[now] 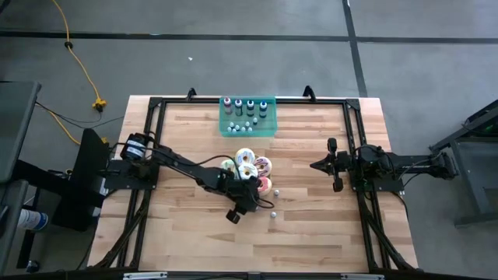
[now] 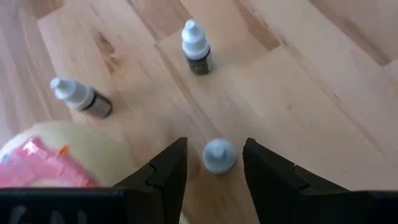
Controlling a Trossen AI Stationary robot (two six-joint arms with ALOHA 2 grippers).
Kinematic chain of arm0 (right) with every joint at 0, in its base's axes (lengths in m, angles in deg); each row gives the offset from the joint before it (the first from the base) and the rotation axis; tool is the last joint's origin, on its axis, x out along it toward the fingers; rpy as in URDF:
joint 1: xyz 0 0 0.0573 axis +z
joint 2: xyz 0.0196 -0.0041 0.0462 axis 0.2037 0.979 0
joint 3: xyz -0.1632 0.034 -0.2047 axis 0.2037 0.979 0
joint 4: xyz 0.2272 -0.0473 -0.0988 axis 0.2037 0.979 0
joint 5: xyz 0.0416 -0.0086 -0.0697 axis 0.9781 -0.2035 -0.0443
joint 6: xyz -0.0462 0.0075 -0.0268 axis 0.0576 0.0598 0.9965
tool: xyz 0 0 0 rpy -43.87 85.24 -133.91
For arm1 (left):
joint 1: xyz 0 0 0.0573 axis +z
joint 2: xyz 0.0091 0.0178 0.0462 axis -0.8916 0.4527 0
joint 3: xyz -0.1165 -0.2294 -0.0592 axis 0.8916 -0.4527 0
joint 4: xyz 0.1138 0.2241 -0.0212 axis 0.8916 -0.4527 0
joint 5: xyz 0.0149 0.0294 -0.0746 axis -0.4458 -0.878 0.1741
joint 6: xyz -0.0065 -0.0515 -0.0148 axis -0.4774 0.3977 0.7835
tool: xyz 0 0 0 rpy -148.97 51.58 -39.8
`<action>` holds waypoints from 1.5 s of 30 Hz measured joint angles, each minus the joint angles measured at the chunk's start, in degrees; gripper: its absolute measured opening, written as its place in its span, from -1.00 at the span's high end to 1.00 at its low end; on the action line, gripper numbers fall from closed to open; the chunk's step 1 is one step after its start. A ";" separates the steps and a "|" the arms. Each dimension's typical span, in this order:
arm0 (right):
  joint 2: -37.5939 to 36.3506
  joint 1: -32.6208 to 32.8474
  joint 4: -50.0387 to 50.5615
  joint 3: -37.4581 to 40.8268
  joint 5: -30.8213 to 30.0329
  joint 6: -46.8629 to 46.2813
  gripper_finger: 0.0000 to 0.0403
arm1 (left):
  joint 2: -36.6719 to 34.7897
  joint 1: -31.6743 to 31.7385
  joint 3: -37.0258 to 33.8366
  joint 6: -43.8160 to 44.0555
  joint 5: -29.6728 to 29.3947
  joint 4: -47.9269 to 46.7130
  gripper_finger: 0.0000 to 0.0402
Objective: Pick & Place food coloring
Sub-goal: Put the bottom small red food coloring bottle into the green container
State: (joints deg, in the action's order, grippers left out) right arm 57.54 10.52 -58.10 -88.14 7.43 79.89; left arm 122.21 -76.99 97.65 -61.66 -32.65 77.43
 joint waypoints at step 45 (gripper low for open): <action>0.00 0.00 -0.01 -0.02 0.01 0.00 1.00 | -0.57 0.02 4.25 17.56 -1.15 -4.85 0.82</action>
State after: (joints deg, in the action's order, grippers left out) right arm 57.54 10.52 -58.11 -88.16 7.44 79.89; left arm 121.64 -76.97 101.90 -44.10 -33.80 72.57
